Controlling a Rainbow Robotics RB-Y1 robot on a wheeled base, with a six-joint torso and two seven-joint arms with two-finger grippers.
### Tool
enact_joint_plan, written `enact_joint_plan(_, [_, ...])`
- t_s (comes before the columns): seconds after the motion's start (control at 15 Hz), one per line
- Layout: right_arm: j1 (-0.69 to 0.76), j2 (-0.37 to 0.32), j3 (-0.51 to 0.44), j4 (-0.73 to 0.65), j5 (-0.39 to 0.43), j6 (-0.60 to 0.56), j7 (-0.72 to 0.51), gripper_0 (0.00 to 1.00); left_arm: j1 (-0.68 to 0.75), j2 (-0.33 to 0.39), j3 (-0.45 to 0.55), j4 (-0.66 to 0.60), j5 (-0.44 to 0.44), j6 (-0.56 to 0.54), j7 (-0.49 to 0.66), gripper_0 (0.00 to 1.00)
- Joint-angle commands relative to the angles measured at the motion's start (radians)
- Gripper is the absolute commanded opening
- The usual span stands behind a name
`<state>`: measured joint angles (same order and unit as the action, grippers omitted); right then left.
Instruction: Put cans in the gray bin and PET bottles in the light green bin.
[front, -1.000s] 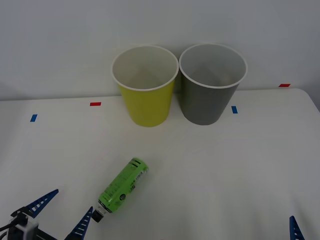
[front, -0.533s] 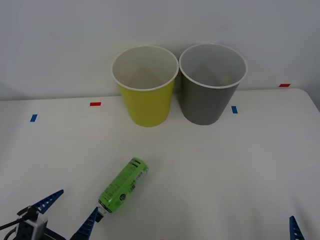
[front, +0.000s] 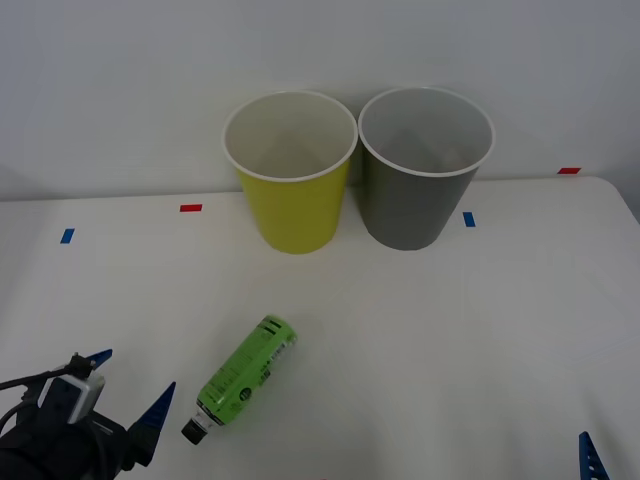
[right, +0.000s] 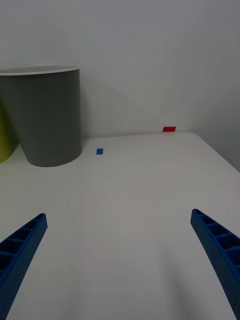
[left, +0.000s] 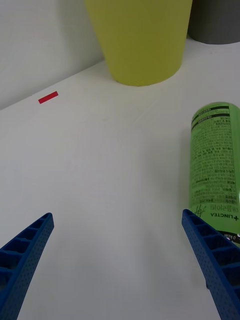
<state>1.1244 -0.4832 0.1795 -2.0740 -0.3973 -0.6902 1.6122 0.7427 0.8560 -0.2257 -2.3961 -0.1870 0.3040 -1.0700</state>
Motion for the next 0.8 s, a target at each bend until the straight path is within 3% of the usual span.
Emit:
enact_joint_plan(0.07, [0.000,0.000,0.000,0.000,0.000,0.000,0.000,1.00,-0.105,0.058,-0.001,-0.052,0.132,0.175,-0.011,0.87])
enact_joint_plan(0.4, [0.000,0.000,0.000,0.000,0.000,0.000,0.000,1.00,-0.207,0.107,-0.001,-0.060,0.314,0.253,-0.087,0.83])
enact_joint_plan(0.53, [0.000,0.000,0.000,0.000,0.000,0.000,0.000,1.00,-0.290,0.120,-0.001,-0.095,0.463,0.409,-0.179,0.83])
enact_joint_plan(0.6, [0.000,0.000,0.000,0.000,0.000,0.000,0.000,1.00,-0.335,0.123,0.000,-0.104,0.526,0.483,-0.206,0.88])
enact_joint_plan(0.67, [0.000,0.000,0.000,0.000,0.000,0.000,0.000,1.00,-0.391,0.126,0.000,-0.104,0.607,0.557,-0.252,1.00])
enact_joint_plan(0.8, [0.000,0.000,0.000,0.000,0.000,0.000,0.000,1.00,-0.460,0.121,-0.001,-0.104,0.718,0.647,-0.315,1.00])
